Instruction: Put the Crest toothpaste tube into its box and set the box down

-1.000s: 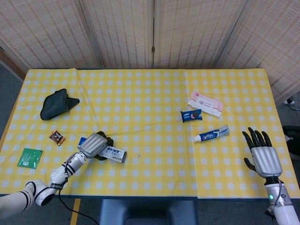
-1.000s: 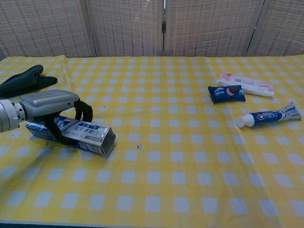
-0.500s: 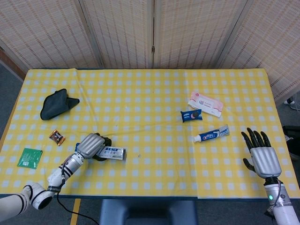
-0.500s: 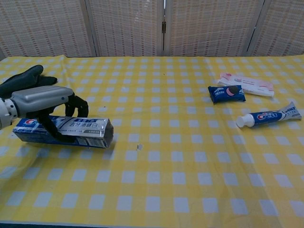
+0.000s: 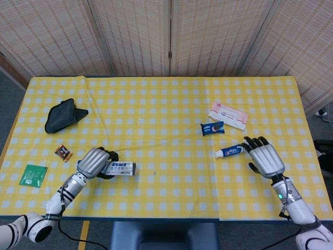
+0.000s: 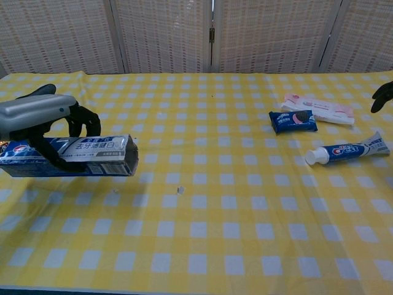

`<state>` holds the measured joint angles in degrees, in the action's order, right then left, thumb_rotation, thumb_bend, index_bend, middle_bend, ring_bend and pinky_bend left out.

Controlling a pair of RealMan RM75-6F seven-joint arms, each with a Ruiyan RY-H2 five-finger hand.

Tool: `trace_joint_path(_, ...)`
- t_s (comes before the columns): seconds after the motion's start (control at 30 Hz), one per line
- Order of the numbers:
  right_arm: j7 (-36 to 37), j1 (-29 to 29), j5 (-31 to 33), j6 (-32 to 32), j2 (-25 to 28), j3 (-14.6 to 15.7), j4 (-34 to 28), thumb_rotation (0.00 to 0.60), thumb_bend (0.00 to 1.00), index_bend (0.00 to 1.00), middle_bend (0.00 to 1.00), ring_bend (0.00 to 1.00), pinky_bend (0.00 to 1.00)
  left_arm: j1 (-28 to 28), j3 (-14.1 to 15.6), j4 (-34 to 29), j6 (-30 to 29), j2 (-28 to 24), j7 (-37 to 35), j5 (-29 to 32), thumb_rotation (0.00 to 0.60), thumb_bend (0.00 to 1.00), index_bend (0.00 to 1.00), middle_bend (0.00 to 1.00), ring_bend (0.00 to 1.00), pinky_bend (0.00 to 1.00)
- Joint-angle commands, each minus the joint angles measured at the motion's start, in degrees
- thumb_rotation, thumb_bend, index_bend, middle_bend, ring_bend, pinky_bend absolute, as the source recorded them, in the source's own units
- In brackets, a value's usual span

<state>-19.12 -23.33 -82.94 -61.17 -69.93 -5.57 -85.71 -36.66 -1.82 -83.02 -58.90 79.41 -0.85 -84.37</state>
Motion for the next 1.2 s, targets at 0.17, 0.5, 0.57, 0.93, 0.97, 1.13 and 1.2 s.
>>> trace_joint_path(0.17,-4.78,-4.73,3.42,6.09,-4.77,-1.03,4.58,0.6,0.34,0.4,0.27,0.32,0.28,0.65,-0.57,-1.11,-0.85,-0.61,1.99,0.87,0.6,0.23,0.68,0.69,0.65,0.47)
trace_joint_path(0.5,-8.32,-7.6,7.18,8.36,-10.98,-1.06,11.71,0.6,0.34,0.41,0.27,0.33,0.29,0.77,-0.81,0.01,-0.11,-1.03,0.88,1.42,0.6,0.23,0.68,0.69,0.65,0.47)
trace_joint_path(0.57,-8.97,-8.02,7.66,8.57,-11.85,-0.98,12.64,0.6,0.34,0.41,0.27,0.33,0.29,0.74,-0.86,0.35,0.04,-0.99,0.54,1.44,0.6,0.23,0.68,0.69,0.65,0.47)
trace_joint_path(0.93,-10.35,-9.94,9.43,9.93,-17.34,-0.28,18.53,0.6,0.34,0.41,0.27,0.33,0.3,0.91,-0.96,0.94,-0.04,-1.23,-0.03,1.21,0.6,0.23,0.68,0.69,0.65,0.47)
trace_joint_path(0.97,-10.22,-10.1,9.42,10.07,-17.7,-0.21,18.91,0.6,0.34,0.41,0.27,0.33,0.3,0.95,-0.96,0.97,-0.08,-1.27,-0.08,1.2,0.6,0.23,0.68,0.69,0.65,0.47)
trace_joint_path(1.13,-8.76,-10.6,8.69,9.19,-19.75,-0.11,20.77,0.6,0.34,0.43,0.29,0.37,0.34,1.09,-0.94,1.24,0.03,-1.5,-0.63,1.25,0.6,0.23,0.68,0.69,0.65,0.47)
trace_joint_path(1.2,-8.3,-10.7,7.9,8.18,-20.72,0.01,22.04,0.6,0.34,0.47,0.33,0.4,0.38,1.09,-0.95,1.32,0.08,-1.59,-0.74,1.21,0.6,0.23,0.68,0.69,0.65,0.47)
